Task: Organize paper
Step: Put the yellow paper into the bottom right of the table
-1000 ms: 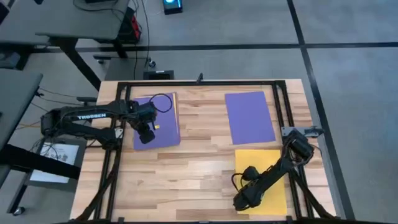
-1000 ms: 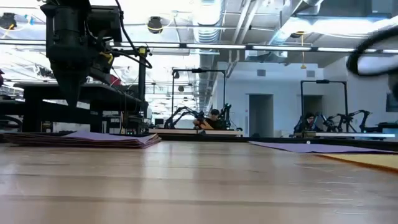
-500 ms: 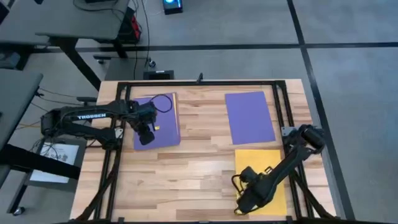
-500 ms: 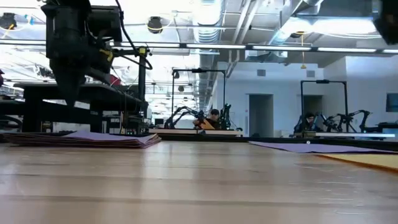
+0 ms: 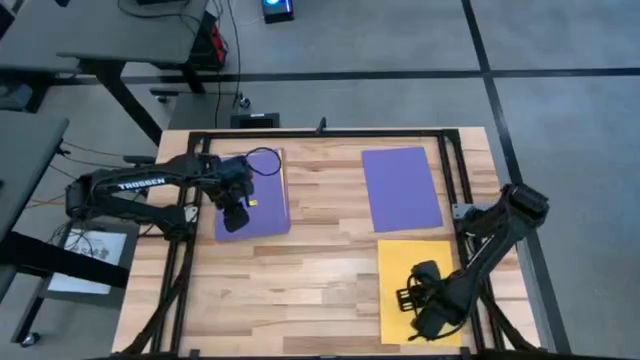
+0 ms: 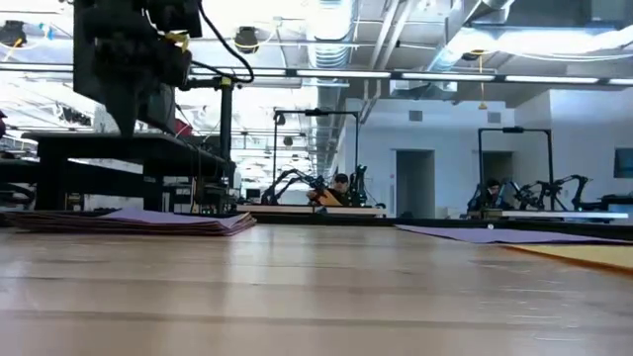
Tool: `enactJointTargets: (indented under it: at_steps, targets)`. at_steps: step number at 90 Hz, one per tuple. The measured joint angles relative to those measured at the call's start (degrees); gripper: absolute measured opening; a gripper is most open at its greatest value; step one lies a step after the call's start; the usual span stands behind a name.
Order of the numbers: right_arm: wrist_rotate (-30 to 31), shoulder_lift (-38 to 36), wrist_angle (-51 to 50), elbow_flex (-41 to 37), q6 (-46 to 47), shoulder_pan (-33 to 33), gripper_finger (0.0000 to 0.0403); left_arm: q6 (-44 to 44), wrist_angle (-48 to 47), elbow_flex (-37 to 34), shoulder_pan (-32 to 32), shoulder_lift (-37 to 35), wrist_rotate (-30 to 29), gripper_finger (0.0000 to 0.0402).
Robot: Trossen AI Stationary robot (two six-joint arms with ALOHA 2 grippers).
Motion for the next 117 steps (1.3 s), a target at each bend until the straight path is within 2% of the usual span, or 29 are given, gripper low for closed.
enactJointTargets:
  at_steps: [20,62,97,117]
  targets:
    - [2.0,2.5,6.4,-2.0,-1.6,-1.1,0.0102,-0.7,-0.1,0.0,0.0,0.0,-0.1,0.0017]
    - [2.3,6.6,7.3,-2.2,-4.2,1.7,0.0101,-1.0,0.0,0.0,0.0,0.0,-0.1,0.0017]
    - [2.3,6.4,8.2,-5.1,-6.3,2.3,0.0101,-1.0,0.1,0.0,0.0,0.0,-1.0,0.0017]
    - [1.8,6.4,4.7,-5.3,-6.3,2.3,0.0101,-1.2,0.1,0.0,0.0,0.0,-1.1,0.0017]
